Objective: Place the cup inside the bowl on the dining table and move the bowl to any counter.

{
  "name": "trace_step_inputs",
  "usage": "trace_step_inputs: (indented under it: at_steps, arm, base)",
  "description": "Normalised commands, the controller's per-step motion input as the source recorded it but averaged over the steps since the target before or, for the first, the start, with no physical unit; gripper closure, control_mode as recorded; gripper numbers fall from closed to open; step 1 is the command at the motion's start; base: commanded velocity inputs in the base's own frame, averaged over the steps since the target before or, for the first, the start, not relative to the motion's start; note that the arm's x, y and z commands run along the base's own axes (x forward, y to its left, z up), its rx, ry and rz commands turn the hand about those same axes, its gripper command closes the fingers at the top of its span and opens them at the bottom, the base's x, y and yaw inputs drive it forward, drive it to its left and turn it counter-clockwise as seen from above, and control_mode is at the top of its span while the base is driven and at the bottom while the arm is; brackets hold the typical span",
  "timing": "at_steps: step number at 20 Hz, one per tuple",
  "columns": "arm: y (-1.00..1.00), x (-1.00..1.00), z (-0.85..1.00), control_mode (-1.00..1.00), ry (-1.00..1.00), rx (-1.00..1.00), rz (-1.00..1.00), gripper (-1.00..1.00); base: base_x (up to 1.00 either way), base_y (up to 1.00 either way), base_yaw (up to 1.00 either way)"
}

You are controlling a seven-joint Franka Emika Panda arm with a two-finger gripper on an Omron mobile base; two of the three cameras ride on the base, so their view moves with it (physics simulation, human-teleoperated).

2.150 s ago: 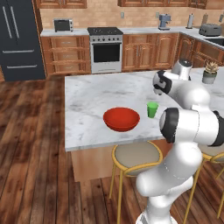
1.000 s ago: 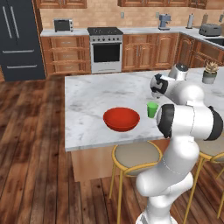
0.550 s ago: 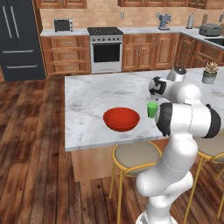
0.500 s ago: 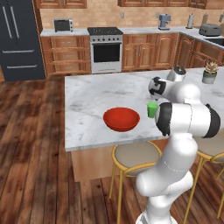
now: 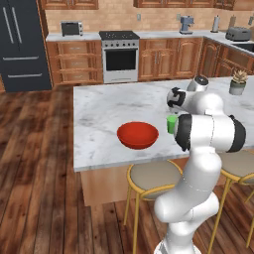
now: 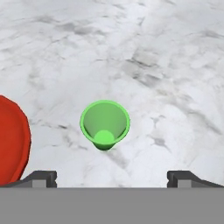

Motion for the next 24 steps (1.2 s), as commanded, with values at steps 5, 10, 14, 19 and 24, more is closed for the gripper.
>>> trace_step_inputs:
  at_steps: [5,10,14,19,24]
  arm:
    - [0.0,0.13,-0.03,-1.0,0.0,0.0,0.0,-1.0]
    - [0.0,0.05,-0.09,-1.0,0.0,0.0,0.0,-1.0]
    - [0.0,0.05,-0.16,-1.0,0.0,0.0,0.0,-1.0]
    - [0.0,0.01,-0.16,-1.0,0.0,0.0,0.0,-1.0]
    - [0.0,0.02,-0.13,-1.0,0.0,0.0,0.0,-1.0]
  base:
    - [0.0,0.0,0.0]
    - [0.0,0.0,0.0]
    - [0.0,0.0,0.0]
    - [0.0,0.0,0.0]
    - [0.0,0.0,0.0]
